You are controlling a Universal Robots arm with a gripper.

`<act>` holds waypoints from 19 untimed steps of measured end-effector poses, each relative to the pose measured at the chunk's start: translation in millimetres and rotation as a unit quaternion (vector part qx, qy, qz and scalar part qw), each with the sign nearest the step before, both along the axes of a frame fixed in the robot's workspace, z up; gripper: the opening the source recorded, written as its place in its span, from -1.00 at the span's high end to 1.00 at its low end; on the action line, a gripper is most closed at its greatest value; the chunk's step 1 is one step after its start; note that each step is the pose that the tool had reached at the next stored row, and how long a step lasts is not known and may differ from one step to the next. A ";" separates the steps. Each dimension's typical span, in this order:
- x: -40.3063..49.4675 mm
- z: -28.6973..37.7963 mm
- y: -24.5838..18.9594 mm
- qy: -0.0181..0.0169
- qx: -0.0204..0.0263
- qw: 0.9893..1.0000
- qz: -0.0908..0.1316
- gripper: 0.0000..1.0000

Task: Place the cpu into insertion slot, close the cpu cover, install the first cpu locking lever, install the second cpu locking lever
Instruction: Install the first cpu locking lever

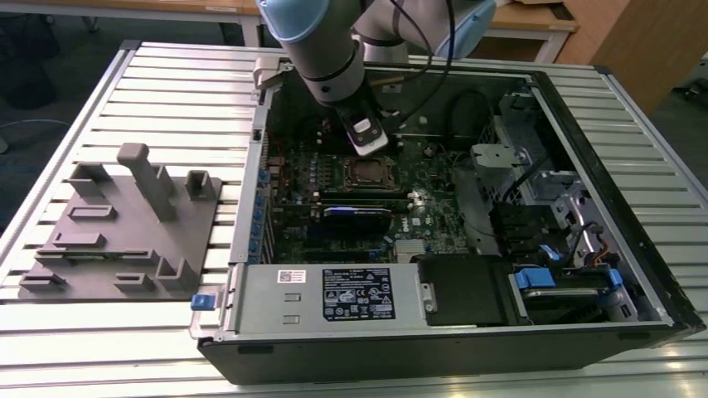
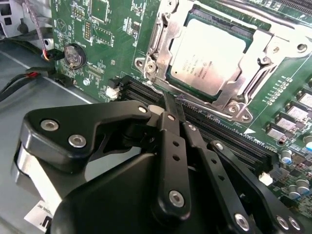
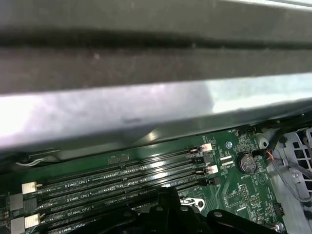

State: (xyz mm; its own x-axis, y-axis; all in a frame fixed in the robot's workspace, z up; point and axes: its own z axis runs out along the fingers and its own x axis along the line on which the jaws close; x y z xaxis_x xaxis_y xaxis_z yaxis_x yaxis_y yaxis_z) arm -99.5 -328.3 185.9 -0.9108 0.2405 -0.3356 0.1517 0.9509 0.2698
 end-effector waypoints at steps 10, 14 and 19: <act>0.2 -1.7 0.3 0.000 -0.002 1.000 -0.006 0.80; 0.2 -1.9 2.3 0.000 -0.002 1.000 -0.007 0.80; 0.2 -1.9 3.8 0.000 -0.002 1.000 -0.008 0.80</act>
State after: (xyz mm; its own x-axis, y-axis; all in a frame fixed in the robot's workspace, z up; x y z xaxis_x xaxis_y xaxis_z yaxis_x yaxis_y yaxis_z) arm -99.3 -324.5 184.0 -0.9068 0.2539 -0.3365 0.1671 0.9494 0.2661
